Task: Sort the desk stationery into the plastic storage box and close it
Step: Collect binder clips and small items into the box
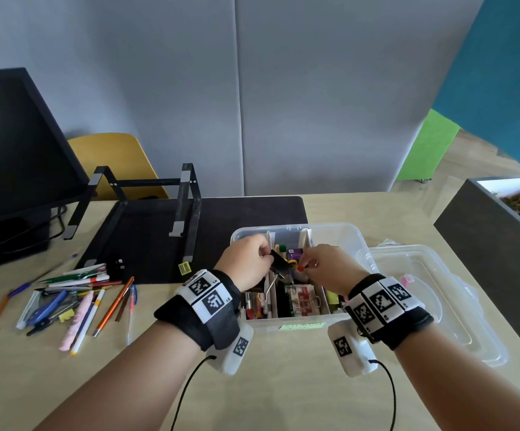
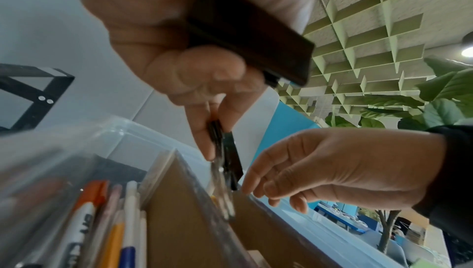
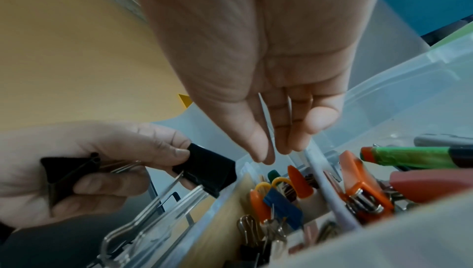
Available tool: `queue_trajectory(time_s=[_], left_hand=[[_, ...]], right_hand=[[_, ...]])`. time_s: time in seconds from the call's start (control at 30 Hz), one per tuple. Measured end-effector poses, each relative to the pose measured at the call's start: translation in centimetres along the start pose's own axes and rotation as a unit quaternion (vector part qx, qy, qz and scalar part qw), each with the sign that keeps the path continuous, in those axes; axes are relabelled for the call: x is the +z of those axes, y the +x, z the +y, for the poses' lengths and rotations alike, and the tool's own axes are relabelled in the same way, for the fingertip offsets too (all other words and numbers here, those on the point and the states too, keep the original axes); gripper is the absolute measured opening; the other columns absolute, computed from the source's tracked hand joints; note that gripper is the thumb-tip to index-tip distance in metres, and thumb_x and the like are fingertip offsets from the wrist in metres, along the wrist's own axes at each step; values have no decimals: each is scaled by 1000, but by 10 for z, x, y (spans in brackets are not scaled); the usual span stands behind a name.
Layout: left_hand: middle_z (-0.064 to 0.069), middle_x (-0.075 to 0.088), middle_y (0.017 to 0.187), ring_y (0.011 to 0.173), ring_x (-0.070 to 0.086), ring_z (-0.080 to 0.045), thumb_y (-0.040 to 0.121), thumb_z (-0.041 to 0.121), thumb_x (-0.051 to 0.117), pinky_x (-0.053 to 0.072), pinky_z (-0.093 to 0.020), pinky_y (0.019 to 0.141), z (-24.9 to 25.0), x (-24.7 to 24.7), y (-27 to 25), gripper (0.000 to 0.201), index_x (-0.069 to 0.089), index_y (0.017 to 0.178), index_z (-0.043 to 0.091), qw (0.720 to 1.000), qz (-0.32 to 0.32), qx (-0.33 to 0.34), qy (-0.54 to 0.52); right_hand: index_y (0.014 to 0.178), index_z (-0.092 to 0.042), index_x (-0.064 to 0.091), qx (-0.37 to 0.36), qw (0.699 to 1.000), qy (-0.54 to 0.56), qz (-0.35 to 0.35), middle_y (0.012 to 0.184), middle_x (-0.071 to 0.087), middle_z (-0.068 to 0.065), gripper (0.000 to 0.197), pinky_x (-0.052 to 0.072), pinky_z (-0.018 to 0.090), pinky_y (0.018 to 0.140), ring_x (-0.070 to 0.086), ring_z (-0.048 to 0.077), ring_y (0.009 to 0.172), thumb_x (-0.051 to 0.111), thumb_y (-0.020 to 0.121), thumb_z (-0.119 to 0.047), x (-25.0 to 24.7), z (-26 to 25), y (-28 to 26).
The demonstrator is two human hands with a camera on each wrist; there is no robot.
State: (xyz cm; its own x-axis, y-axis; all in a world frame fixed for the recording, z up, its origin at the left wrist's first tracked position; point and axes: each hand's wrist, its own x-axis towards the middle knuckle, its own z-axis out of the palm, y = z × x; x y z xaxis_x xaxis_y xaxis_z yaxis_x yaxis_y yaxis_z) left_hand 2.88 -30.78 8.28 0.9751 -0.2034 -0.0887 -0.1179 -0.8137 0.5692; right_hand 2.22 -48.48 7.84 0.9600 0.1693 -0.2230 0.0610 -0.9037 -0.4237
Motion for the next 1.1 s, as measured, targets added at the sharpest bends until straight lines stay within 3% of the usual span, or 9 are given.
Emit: queue_trajectory(time_s=[0.13, 0.27, 0.37, 0.5, 0.6, 0.67, 0.8, 0.93, 1.1], left_hand=[[2, 58, 81, 74, 54, -17, 91, 18, 53, 33, -23, 57, 8, 10, 8, 8, 55, 83, 19, 1000, -29, -9, 5], [-5, 65, 102, 96, 60, -22, 92, 18, 52, 44, -27, 77, 12, 21, 9, 17, 67, 97, 13, 998, -67, -15, 12], [-3, 66, 109, 100, 62, -21, 93, 20, 53, 48, -29, 86, 12, 24, 6, 21, 69, 106, 15, 997, -81, 0, 19], [0, 65, 98, 90, 61, -18, 93, 25, 52, 48, -29, 75, 10, 21, 6, 14, 64, 98, 17, 999, -32, 10, 8], [7, 53, 69, 63, 51, -11, 96, 28, 50, 36, -24, 55, 8, 18, 11, 24, 52, 72, 22, 1000, -5, 5, -4], [7, 47, 61, 55, 45, -10, 96, 26, 47, 30, -24, 50, 6, 17, 13, 33, 46, 64, 21, 1000, -4, -5, -10], [3, 52, 69, 64, 47, -16, 96, 15, 43, 33, -22, 53, -1, 14, 16, 24, 52, 73, 14, 1000, -16, -21, -11], [5, 54, 73, 65, 49, -11, 96, 11, 44, 38, -21, 57, -5, 13, 14, 18, 59, 86, 16, 998, -34, -28, -49], [3, 59, 76, 73, 62, -17, 93, 9, 52, 45, -22, 66, -1, 9, 8, 15, 58, 86, 21, 996, -14, 8, -86]], right_hand=[[107, -14, 70, 6, 1000, 23, 2, 112, 64, 3, 24, 47, 28, 88, 58, 19, 101, 59, 87, -21, 2, 6, -2], [104, -11, 71, -1, 998, 56, 9, 106, 65, 3, 22, 48, 27, 86, 60, 19, 97, 60, 87, -21, 3, 10, -2], [101, -15, 73, -6, 998, 65, 7, 96, 63, -5, 19, 50, 27, 83, 61, 18, 92, 60, 88, -22, 6, 15, -1], [96, -21, 73, -29, 999, 46, -5, 76, 46, -18, 17, 49, 25, 81, 58, 15, 85, 57, 90, -21, 7, 19, -1], [97, -19, 73, -34, 999, 36, -7, 88, 49, -7, 17, 51, 29, 84, 58, 19, 88, 57, 90, -24, 6, 22, -2], [97, -22, 71, -41, 999, 31, -7, 94, 46, -4, 15, 49, 28, 85, 55, 18, 89, 59, 88, -23, 6, 23, -3], [111, -32, 65, -54, 997, -7, -60, 104, 39, -3, 24, 41, 25, 88, 45, 16, 96, 59, 88, -27, 11, 20, -5], [125, -41, 55, -82, 990, -92, -61, 116, 40, 3, 35, 33, 36, 102, 37, 24, 109, 54, 91, -36, 18, 16, -8], [110, -41, 66, -86, 988, -112, -58, 107, 40, -1, 31, 36, 36, 102, 42, 26, 110, 50, 93, -21, 18, 22, -2]])
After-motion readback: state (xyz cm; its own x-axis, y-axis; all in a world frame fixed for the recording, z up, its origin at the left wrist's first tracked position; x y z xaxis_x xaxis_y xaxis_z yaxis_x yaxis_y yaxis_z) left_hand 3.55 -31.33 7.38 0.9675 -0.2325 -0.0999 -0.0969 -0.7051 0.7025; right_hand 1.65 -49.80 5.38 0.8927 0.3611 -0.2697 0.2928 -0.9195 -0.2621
